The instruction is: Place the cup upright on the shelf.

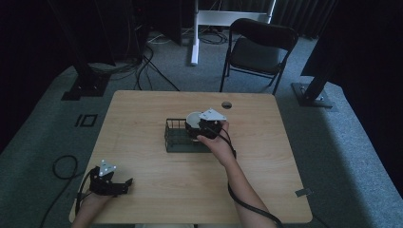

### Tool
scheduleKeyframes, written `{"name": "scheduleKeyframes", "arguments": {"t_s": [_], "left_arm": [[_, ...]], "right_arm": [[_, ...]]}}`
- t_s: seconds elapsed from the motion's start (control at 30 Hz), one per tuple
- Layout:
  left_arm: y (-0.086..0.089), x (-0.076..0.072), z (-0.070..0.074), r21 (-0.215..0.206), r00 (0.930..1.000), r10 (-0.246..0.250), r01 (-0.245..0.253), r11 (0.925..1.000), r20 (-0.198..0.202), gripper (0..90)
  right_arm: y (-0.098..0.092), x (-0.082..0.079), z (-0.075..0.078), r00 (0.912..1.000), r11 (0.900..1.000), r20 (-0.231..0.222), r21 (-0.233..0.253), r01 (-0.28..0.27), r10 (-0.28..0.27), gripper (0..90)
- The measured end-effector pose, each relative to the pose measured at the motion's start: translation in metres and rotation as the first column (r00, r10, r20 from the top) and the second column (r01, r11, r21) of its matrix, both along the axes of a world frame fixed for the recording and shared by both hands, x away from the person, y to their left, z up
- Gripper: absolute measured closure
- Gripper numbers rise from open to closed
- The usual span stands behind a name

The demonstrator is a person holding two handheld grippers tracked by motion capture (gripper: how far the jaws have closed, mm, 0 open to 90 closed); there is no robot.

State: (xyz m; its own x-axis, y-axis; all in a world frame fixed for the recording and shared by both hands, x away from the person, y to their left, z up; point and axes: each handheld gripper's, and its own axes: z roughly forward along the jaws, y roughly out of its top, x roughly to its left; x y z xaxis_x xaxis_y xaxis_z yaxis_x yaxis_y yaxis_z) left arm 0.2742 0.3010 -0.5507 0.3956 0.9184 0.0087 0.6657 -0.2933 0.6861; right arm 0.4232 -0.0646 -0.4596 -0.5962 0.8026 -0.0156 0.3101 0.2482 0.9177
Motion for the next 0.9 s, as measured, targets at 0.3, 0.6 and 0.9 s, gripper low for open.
{"name": "scheduleKeyframes", "arguments": {"t_s": [0.3,0.6,0.9], "left_arm": [[0.0,0.0,0.0,0.0,1.0,0.0,0.0,1.0,0.0,0.1],[0.0,0.0,0.0,0.0,1.0,0.0,0.0,1.0,0.0,0.1],[0.0,0.0,0.0,0.0,1.0,0.0,0.0,1.0,0.0,0.1]], "right_arm": [[-0.002,0.0002,-0.003,1.0,1.0,0.004,0.023,0.007,-0.007,18.9],[-0.0024,0.0004,0.0001,0.9983,0.999,-0.039,0.023,-0.043,0.043,12.5],[-0.0087,-0.0061,0.0027,0.9981,0.998,-0.039,0.03,-0.047,0.048,12.5]]}}
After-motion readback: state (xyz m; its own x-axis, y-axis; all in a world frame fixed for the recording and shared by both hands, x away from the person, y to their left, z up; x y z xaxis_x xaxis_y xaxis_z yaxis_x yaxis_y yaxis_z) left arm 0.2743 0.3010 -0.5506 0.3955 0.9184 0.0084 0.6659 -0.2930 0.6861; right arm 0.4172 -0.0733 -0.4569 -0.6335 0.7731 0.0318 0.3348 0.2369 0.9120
